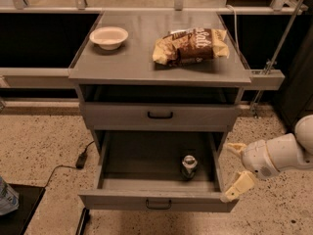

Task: Pick green can from middle drawer and place on counter

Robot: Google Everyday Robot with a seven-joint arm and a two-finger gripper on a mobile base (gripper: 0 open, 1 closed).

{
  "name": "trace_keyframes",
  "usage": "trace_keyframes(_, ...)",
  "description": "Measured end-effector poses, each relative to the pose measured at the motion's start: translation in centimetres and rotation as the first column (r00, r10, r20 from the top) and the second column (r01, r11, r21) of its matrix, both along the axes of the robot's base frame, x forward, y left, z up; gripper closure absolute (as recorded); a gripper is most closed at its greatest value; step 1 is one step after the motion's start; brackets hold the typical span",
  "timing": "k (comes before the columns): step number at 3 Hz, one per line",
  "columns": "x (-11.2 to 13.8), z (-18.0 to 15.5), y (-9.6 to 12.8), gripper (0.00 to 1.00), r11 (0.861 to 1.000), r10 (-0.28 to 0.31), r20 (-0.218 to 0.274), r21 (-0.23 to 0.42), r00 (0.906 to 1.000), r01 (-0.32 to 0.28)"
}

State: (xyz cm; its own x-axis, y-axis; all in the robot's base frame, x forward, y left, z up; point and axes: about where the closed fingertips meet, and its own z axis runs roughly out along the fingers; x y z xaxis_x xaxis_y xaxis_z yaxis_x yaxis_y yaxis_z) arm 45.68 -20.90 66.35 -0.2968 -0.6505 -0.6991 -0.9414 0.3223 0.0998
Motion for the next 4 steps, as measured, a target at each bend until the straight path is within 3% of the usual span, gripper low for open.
trace_keyframes(1,0.0,0.0,0.0,0.00,1.000,0.001,0.000,0.000,1.0000,-0.001)
trace_keyframes(2,1.4,-1.6,0.1,0.00,0.998,-0.014,0.049,-0.068,0.9987,0.018)
trace_keyframes(3,4.1,-6.0,0.9,0.00,0.976,-0.007,0.084,-0.216,0.9965,0.025)
trace_keyframes(4,8.2,-8.4,1.8,0.00,0.942,-0.019,0.160,-0.329,0.9870,0.071)
